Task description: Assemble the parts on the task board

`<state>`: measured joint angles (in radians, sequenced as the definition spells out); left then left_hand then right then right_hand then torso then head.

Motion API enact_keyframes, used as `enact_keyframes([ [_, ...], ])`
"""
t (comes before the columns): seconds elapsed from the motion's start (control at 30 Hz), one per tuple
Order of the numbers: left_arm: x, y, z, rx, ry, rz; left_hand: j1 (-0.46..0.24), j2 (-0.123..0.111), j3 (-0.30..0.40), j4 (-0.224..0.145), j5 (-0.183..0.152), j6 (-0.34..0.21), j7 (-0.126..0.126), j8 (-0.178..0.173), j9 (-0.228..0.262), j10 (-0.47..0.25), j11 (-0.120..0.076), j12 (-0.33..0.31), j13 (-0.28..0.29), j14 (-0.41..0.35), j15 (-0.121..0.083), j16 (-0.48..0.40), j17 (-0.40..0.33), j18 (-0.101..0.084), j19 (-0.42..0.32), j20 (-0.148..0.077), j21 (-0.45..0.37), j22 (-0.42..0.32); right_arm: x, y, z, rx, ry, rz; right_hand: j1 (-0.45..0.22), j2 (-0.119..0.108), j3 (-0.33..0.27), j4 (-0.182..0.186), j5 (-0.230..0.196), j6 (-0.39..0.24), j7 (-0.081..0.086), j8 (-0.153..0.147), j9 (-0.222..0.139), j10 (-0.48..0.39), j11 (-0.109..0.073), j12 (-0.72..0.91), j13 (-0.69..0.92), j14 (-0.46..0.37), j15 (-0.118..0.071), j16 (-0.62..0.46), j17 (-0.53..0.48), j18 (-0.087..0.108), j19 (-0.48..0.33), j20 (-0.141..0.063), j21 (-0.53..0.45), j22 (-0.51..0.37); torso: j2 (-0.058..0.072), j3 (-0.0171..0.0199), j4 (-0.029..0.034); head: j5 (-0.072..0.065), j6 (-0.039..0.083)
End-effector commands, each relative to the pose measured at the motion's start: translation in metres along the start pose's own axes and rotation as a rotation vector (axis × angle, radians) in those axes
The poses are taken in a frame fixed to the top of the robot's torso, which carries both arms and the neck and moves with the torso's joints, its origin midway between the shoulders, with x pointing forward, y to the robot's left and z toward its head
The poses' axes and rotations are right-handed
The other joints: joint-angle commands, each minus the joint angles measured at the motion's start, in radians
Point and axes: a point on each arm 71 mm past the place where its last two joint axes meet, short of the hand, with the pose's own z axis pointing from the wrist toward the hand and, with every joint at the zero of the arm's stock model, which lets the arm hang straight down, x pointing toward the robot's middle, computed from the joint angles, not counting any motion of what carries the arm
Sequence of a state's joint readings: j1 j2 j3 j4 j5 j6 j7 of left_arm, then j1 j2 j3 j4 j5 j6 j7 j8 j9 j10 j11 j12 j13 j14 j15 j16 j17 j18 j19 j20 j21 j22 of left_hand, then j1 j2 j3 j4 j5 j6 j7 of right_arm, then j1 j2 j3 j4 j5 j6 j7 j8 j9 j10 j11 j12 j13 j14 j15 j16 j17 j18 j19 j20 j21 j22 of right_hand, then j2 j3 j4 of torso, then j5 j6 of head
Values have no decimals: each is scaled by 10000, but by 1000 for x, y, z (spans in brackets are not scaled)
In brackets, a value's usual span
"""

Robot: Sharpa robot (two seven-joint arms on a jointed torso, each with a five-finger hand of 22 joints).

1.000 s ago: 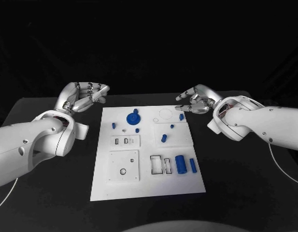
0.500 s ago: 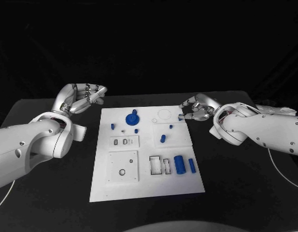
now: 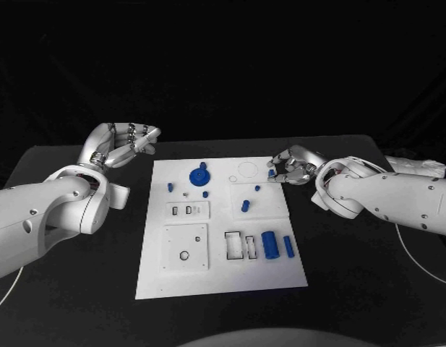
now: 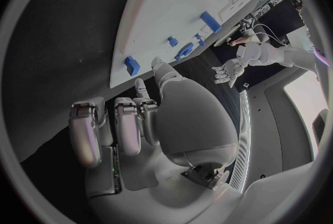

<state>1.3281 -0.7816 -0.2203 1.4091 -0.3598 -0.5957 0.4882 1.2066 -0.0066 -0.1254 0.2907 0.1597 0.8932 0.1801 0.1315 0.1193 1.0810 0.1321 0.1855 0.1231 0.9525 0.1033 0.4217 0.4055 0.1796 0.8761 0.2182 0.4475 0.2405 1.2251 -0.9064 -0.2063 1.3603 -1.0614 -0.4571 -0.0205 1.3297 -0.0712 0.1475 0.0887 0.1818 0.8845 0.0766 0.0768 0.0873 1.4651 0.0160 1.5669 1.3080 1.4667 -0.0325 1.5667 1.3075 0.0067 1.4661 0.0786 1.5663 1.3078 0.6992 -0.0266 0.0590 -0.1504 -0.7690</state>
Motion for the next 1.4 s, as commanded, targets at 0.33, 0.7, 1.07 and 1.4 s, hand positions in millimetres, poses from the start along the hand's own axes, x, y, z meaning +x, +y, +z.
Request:
enact_keyframes([
  [0.33, -1, -1, -1, 113, 68, -80, 46, 44, -49, 15, -32, -28, 55, -57, 12, -62, 18, -4, 15, -74, 11, -63, -17, 24, -48, 39, -60, -13, 7, 2, 7, 65, 299, -323, 133, 35, 41, -60, 47, 87, -60, -15, -8, 1057, -82, 39, 2628, 1041, -107, 41, 2633, -67, 1047, -65, 45, 2630, -10, -3, -1, 21, -10],
  [0.7, -1, -1, -1, 121, 69, -83, 51, 47, -52, 15, -30, -30, 56, -58, 12, -64, 18, -4, 16, -77, 12, -63, -19, 24, -48, 40, -67, -17, 9, 3, 8, 234, 333, -401, 217, 128, 93, -80, 85, 167, -63, -3, -9, 1057, -97, 39, 2628, 1041, -127, 41, 2633, -67, 1047, -86, 45, 2630, 3, -7, 12, 49, -19],
  [1.07, -1, -1, -2, 122, 63, -80, 54, 49, -53, 14, -29, -30, 56, -58, 13, -63, 18, -4, 17, -78, 13, -64, -20, 24, -48, 41, -71, -19, 8, 1, 8, 346, 183, -420, 247, 139, 106, -97, 119, 164, -53, -14, -15, 1057, -99, 39, 2628, 1041, -132, 41, 2633, -67, 1047, -92, 45, 2630, 4, 2, 7, 55, -7],
  [1.4, -2, -1, -1, 125, 62, -77, 60, 52, -56, 14, -26, -32, 57, -59, 13, -64, 19, -3, 18, -81, 14, -64, -22, 24, -48, 43, -79, -23, 6, -3, 8, 461, 141, -455, 263, 137, 109, -108, 135, 161, -56, -21, -20, 1057, -100, 39, 2628, 1041, -135, 41, 2633, -67, 1047, -96, 45, 2630, -3, 2, -9, 28, -21],
])
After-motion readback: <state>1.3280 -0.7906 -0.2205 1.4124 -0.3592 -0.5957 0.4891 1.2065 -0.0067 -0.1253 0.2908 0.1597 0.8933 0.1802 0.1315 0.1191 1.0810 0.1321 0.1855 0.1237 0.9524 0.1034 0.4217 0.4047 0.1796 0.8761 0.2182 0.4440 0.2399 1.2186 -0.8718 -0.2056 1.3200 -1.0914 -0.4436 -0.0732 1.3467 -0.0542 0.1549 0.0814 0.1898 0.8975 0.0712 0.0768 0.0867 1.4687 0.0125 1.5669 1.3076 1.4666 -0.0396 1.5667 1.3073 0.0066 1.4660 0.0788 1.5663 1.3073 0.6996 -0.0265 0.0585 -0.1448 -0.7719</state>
